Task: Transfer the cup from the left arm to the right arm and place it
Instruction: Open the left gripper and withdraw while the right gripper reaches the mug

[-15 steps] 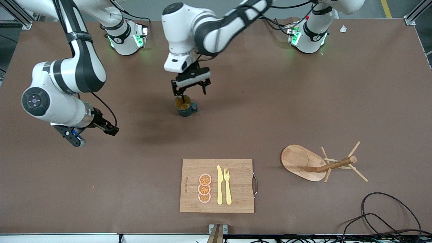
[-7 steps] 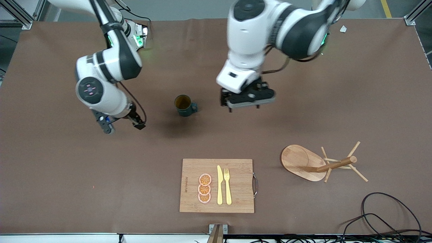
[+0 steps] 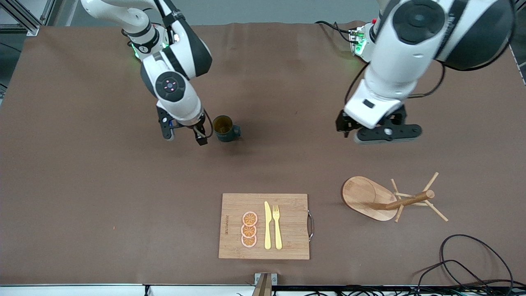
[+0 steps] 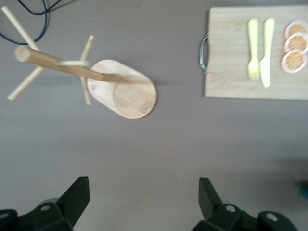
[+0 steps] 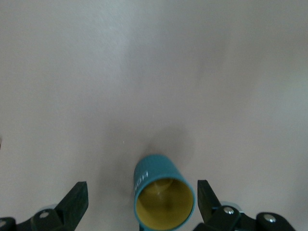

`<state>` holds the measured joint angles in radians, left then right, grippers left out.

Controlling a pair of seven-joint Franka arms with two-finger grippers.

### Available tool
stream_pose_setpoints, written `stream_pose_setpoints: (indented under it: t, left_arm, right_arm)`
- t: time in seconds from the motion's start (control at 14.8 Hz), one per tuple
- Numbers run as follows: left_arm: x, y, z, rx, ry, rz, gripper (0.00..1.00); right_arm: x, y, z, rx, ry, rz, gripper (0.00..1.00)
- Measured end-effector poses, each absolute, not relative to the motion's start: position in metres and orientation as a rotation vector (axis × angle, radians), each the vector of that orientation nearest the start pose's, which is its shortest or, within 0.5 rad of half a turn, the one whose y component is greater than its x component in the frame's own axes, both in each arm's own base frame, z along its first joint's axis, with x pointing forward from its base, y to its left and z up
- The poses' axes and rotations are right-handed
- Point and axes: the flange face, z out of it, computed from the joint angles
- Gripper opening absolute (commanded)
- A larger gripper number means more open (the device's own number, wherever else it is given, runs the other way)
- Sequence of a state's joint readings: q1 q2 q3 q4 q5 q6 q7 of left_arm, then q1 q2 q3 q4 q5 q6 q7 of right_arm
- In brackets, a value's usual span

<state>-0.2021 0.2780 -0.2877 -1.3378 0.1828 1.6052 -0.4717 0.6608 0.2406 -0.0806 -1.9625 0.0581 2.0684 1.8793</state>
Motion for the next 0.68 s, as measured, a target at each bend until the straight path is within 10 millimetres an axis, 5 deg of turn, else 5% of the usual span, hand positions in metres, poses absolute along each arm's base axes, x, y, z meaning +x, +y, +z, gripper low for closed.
stream_pose_setpoints:
  t: [0.2, 0.41, 0.68]
  left_arm:
    - [0.594, -0.217, 0.584, -3.061, 0.102, -0.027, 1.00]
    - [0.598, -0.177, 0.593, -3.097, 0.133, 0.026, 1.00]
    - [0.598, -0.080, 0.609, -3.144, 0.162, 0.060, 1.00]
  right_arm:
    - [0.475, 0.351, 0.325, -2.489, 2.090, 0.091, 1.00]
    - [0.467, 0.357, 0.309, -2.479, 2.137, 0.095, 0.97]
    - [0.446, 0.355, 0.281, -2.515, 2.170, 0.135, 0.90]
